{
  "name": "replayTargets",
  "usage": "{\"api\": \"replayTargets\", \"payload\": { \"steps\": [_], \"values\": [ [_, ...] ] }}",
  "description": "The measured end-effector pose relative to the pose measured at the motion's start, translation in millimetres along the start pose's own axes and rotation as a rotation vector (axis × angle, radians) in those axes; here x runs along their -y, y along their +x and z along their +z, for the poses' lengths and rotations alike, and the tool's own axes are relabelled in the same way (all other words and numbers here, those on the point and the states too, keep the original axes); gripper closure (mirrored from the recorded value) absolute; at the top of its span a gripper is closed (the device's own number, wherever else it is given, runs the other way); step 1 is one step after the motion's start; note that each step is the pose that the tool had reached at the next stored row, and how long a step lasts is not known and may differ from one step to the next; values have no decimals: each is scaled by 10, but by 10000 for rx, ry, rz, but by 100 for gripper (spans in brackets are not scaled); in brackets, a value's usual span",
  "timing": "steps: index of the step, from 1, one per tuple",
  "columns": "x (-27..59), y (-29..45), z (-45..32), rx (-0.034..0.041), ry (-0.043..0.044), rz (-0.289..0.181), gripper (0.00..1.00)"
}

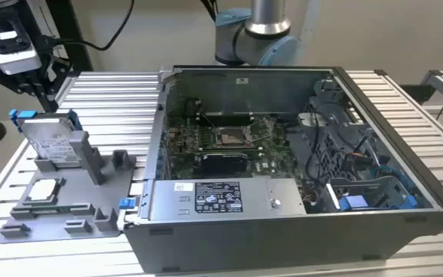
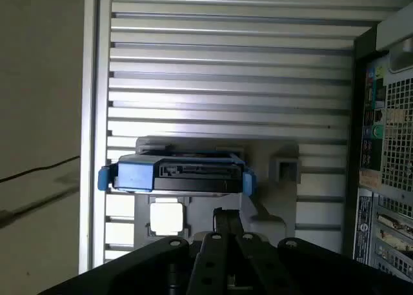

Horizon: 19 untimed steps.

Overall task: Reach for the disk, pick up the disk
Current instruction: 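Reach for the disk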

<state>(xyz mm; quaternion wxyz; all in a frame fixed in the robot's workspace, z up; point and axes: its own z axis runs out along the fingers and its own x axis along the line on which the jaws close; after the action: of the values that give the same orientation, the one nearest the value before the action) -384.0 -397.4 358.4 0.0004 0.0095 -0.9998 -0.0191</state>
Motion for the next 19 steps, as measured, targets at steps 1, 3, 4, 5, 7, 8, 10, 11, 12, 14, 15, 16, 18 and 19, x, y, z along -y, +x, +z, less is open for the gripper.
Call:
{"api": "replayTargets", "payload": {
  "steps": [1, 3, 4, 5, 7, 8, 10, 11, 12, 14, 15, 16, 18, 19],
  "values": [
    [0, 0, 0, 0, 0, 0, 100],
    [0, 0, 0, 0, 0, 0, 100],
    [0, 0, 0, 0, 0, 0, 100],
    [0, 0, 0, 0, 0, 0, 100],
    [0, 0, 0, 0, 0, -1, 100],
    [0, 0, 0, 0, 0, -1, 100],
    [-6, 4, 0, -1, 0, 2, 100],
    [-11, 8, 0, 0, 0, 1, 100],
    [-16, 13, 0, 0, 0, 0, 100],
    [-26, 26, 1, -1, 0, 0, 100],
    [-29, 37, 1, -1, 1, 0, 100],
    [-32, 55, 2, 0, 0, 0, 100],
    [-44, 91, 3, 0, 0, 0, 100],
    [-53, 113, 3, 0, 0, 0, 100]
  ]
}}
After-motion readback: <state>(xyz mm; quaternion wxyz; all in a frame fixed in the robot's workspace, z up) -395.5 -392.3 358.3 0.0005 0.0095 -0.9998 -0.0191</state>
